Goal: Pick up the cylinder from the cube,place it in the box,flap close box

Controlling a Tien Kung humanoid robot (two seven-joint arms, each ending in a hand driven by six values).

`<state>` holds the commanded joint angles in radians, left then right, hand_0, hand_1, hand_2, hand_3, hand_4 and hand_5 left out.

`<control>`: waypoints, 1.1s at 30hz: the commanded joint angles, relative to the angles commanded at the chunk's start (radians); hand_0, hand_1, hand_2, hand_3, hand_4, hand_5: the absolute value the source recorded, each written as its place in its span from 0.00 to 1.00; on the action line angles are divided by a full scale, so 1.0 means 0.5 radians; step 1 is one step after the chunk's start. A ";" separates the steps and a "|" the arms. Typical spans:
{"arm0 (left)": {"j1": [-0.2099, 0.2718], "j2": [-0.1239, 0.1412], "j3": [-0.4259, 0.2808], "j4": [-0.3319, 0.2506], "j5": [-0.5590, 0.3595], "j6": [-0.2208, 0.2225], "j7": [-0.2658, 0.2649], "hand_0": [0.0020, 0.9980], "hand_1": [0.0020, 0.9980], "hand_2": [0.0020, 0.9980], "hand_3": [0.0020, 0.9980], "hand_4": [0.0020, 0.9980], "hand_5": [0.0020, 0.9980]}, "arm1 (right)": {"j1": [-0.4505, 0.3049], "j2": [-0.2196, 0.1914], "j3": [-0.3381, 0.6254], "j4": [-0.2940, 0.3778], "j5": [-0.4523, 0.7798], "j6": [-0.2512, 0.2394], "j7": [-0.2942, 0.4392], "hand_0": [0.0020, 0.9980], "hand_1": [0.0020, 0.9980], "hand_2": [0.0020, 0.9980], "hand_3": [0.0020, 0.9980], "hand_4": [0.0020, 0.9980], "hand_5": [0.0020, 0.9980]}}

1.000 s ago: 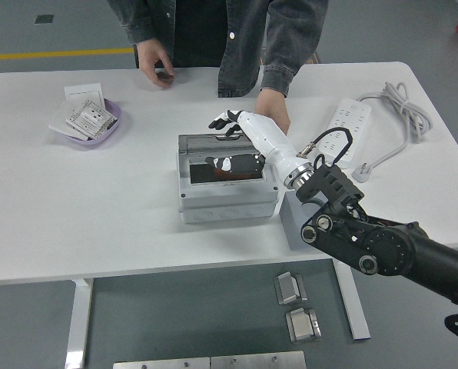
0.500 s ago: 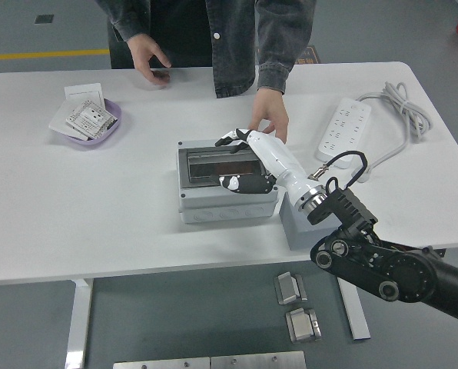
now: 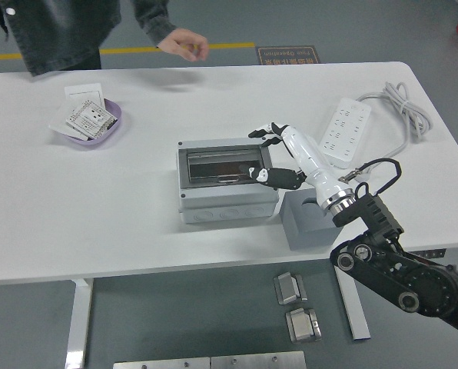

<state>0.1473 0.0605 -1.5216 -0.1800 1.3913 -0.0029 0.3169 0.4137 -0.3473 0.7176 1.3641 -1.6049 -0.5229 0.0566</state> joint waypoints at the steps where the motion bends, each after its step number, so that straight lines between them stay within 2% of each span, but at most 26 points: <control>1: 0.002 -0.001 -0.003 0.000 0.002 0.000 0.002 0.65 0.64 0.53 0.66 0.69 0.32 | -0.038 -0.005 0.044 0.025 -0.007 -0.002 0.006 0.64 0.60 0.70 0.66 0.90 0.35; 6: 0.008 -0.002 -0.011 0.000 0.010 0.001 0.007 0.65 0.64 0.53 0.66 0.69 0.31 | -0.252 0.014 0.292 0.148 -0.082 -0.008 0.034 0.64 0.60 0.70 0.66 0.90 0.35; 10: 0.006 -0.003 -0.005 0.000 0.002 0.001 0.002 0.65 0.64 0.53 0.65 0.69 0.31 | -0.450 0.079 0.520 0.221 -0.063 -0.009 0.107 0.64 0.60 0.70 0.66 0.90 0.36; 14: 0.010 -0.007 0.001 0.000 -0.004 -0.001 0.002 0.65 0.64 0.53 0.65 0.69 0.31 | -0.642 0.167 0.747 0.211 0.068 0.006 0.230 0.64 0.60 0.70 0.66 0.90 0.36; 18: 0.013 -0.009 -0.012 0.000 -0.008 0.001 0.005 0.65 0.64 0.53 0.65 0.69 0.31 | -0.800 0.217 0.958 0.161 0.226 0.041 0.348 0.64 0.59 0.70 0.66 0.90 0.36; 26: 0.002 -0.017 -0.035 0.000 0.010 0.001 0.012 0.65 0.64 0.53 0.65 0.69 0.31 | -0.871 0.224 1.254 0.130 0.414 0.089 0.445 0.64 0.59 0.70 0.66 0.90 0.37; 33: -0.014 -0.007 -0.025 0.000 0.009 -0.002 -0.007 0.65 0.64 0.53 0.65 0.69 0.31 | -0.907 0.232 1.337 0.127 0.493 0.105 0.486 0.63 0.59 0.70 0.65 0.91 0.39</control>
<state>0.1402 0.0572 -1.5338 -0.1800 1.3958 -0.0040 0.3132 -0.0396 -0.2312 1.3862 1.4278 -1.3585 -0.4702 0.2994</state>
